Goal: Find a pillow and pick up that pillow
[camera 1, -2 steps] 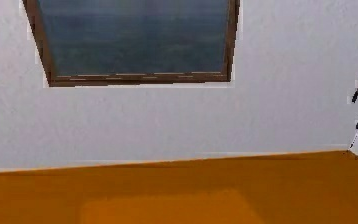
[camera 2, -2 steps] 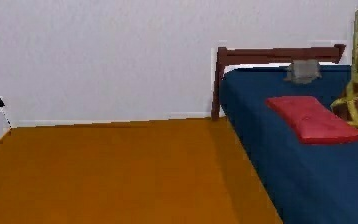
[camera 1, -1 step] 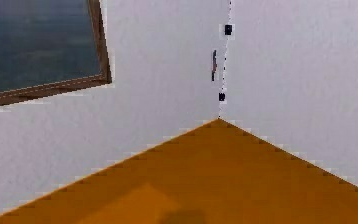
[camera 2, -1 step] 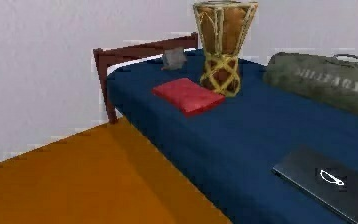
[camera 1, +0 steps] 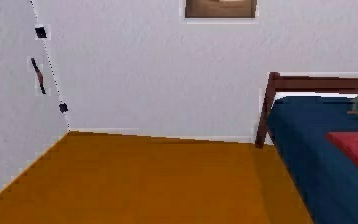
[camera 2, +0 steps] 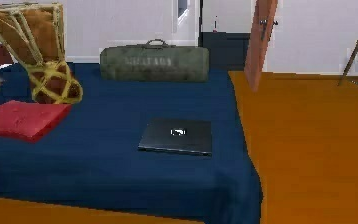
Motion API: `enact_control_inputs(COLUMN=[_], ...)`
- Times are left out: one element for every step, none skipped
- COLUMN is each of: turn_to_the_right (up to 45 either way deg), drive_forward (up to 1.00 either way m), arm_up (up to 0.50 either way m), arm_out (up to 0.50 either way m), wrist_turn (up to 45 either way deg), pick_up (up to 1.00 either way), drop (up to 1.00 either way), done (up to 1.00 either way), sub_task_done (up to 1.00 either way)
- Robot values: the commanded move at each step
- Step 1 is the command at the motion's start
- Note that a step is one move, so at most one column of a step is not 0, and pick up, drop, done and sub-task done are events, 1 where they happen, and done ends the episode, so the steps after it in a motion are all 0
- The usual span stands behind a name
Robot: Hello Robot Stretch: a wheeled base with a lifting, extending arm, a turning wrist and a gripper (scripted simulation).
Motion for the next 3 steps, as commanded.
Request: enact_control_inputs(turn_to_the_right=[27.0,0.0,-39.0], drive_forward=[0.00,0.65,0.00], arm_up=[0.00,0.00,0.00], arm_out=[0.00,0.00,0.00], wrist_turn=[0.0,0.0,0.0], pick_up=[0.00,0.00,0.00], drop=[0.00,0.00,0.00], done=[0.00,0.00,0.00], sub_task_done=[0.00,0.00,0.00])
